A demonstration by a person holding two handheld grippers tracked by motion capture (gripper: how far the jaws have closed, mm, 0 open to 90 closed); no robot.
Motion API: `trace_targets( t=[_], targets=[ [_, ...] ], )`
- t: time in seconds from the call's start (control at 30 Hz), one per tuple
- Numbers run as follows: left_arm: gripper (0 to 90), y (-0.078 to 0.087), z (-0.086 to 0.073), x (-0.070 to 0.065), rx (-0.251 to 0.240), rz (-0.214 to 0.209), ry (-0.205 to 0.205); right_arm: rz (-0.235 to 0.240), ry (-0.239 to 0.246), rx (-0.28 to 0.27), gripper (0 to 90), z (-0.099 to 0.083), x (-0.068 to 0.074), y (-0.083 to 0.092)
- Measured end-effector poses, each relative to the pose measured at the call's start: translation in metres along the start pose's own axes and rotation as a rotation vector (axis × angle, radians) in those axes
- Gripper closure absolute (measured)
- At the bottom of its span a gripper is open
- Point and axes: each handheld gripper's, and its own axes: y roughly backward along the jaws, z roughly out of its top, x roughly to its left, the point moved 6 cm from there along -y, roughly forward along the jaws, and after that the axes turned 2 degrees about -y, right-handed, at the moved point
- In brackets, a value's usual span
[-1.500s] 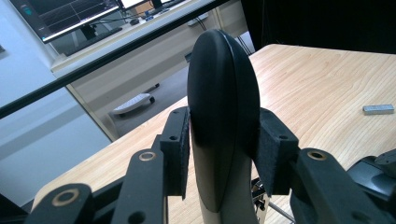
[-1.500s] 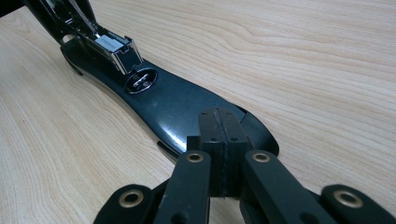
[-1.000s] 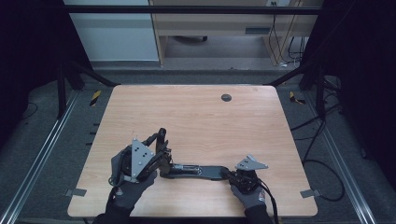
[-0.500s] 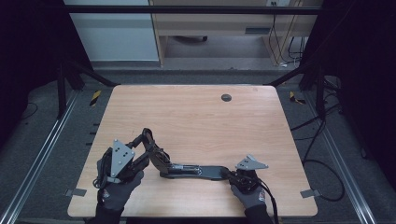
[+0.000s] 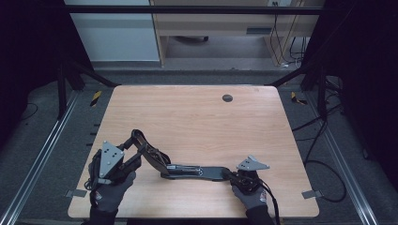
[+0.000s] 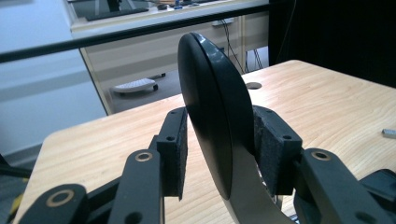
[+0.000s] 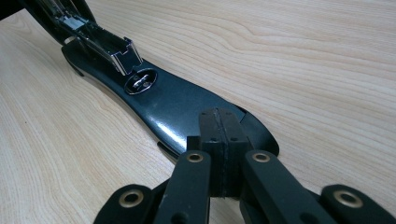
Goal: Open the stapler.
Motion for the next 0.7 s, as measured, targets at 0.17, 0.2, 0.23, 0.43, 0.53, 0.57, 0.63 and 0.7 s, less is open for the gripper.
trace_targets(
  t=[0.17, 0.2, 0.23, 0.43, 0.53, 0.57, 0.63, 0.7],
  targets=[
    [56.6, 0.002, -0.006, 0.009, -0.002, -0.003, 0.039, 0.001, 0.0, 0.002, 90.0, 0.0, 0.0, 0.0],
    [56.6, 0.003, -0.007, 0.01, -0.004, -0.004, 0.047, 0.001, 0.0, 0.002, 90.0, 0.0, 0.0, 0.0],
    [56.6, 0.003, -0.008, 0.011, -0.006, -0.004, 0.053, 0.001, -0.001, 0.002, 90.0, 0.0, 0.0, 0.0],
    [55.8, 0.006, -0.016, 0.021, -0.005, 0.0, 0.094, -0.002, -0.004, -0.002, 90.0, 0.0, 0.0, 0.0],
    [55.3, 0.007, -0.02, 0.024, -0.007, 0.0, 0.104, 0.0, -0.004, -0.001, 90.0, 0.0, 0.0, 0.0],
    [55.1, 0.007, -0.021, 0.025, -0.007, 0.001, 0.107, -0.001, -0.004, -0.002, 90.0, 0.0, 0.0, 0.0],
    [54.8, 0.008, -0.023, 0.027, -0.008, 0.001, 0.11, -0.001, -0.004, -0.002, 90.0, 0.0, 0.0, 0.0],
    [54.6, 0.008, -0.025, 0.029, -0.004, 0.002, 0.116, -0.001, -0.005, -0.002, 90.0, 0.0, 0.0, 0.0]
  ],
)
